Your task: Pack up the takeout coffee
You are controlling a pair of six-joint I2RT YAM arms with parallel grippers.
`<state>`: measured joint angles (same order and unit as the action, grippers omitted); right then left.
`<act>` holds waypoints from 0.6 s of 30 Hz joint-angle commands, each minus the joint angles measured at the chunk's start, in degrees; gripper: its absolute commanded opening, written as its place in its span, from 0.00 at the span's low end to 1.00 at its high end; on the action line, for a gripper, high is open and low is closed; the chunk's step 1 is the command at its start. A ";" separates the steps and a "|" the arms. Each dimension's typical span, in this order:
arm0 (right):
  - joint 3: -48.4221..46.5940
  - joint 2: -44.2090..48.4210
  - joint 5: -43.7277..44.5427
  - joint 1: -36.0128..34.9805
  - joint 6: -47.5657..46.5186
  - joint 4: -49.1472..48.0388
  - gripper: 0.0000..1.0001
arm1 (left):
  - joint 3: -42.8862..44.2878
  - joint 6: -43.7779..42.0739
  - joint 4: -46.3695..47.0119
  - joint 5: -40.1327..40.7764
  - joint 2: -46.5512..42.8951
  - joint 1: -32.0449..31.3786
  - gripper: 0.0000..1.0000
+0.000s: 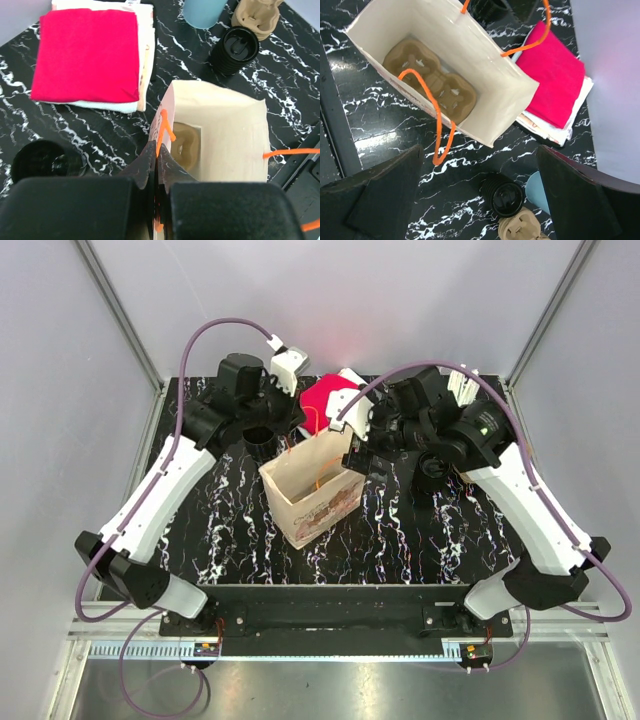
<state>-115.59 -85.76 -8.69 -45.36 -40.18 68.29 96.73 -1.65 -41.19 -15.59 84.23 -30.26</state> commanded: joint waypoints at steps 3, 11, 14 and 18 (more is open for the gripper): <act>-5.52 1.56 -0.28 0.10 1.07 1.14 1.00 | 2.41 -2.30 -3.19 4.69 -5.12 0.55 0.00; -6.66 1.38 0.51 0.10 1.25 1.14 1.00 | 0.57 -3.97 -7.41 6.54 -10.13 3.45 0.00; -7.19 1.03 0.43 0.01 1.42 1.14 1.00 | -0.75 -4.50 -8.99 6.98 -11.97 3.98 0.00; -7.81 0.59 0.25 0.10 1.42 1.23 1.00 | -3.38 -5.38 -10.84 7.95 -14.35 5.82 0.00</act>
<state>-120.75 -85.41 -8.58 -45.36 -39.38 69.23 95.07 -5.19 -51.03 -9.65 72.75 -25.74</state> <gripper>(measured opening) 0.994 0.008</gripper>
